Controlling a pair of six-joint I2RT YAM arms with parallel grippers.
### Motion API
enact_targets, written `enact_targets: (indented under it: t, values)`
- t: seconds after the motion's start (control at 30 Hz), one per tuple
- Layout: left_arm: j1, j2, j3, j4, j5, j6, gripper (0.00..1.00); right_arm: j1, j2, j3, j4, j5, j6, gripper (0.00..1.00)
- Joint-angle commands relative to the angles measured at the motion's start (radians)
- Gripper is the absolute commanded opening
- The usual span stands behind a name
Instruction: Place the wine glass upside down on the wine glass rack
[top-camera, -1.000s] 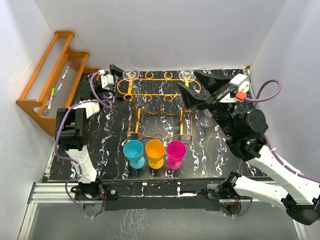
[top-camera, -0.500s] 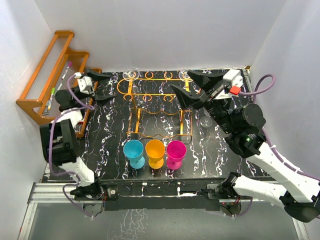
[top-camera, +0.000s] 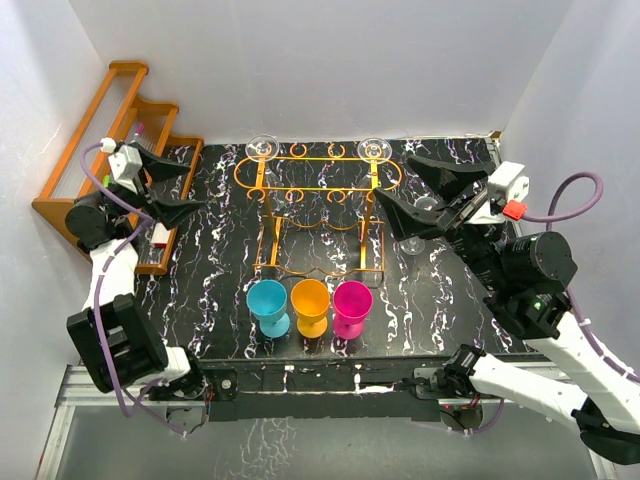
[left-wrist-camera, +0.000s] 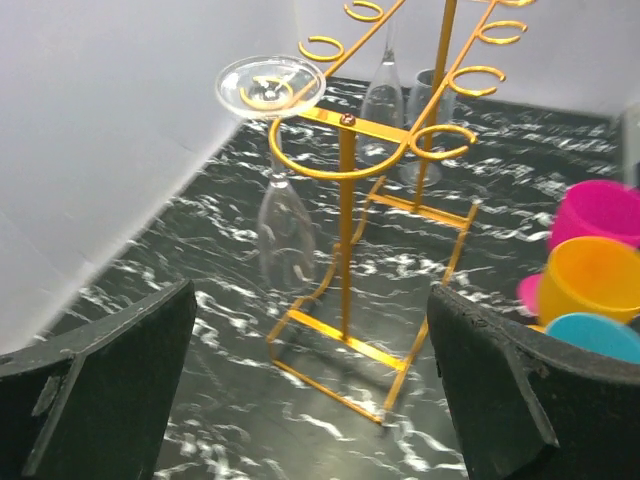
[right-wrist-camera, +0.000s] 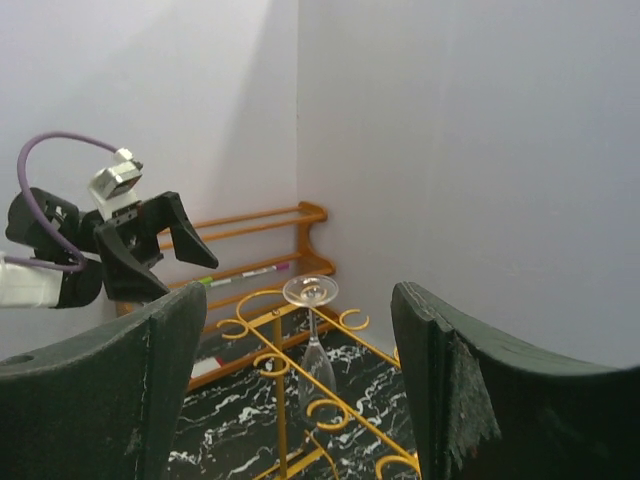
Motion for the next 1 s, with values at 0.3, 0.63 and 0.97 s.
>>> enact_targets:
  t: [0.3, 0.63, 0.97]
  values:
    - [0.027, -0.003, 0.449, -0.363, -0.097, -0.702, 0.97, 0.004, -0.072, 0.107, -0.306, 0.04, -0.053, 0.88]
    - [0.022, 0.035, 0.689, -0.672, -0.109, -0.765, 0.96, 0.004, 0.117, 0.218, -0.265, 0.182, 0.034, 0.98]
    - [0.019, 0.27, 1.274, -2.04, -0.36, 0.268, 0.91, -0.539, 0.362, 0.485, -0.423, 0.15, 0.231, 0.95]
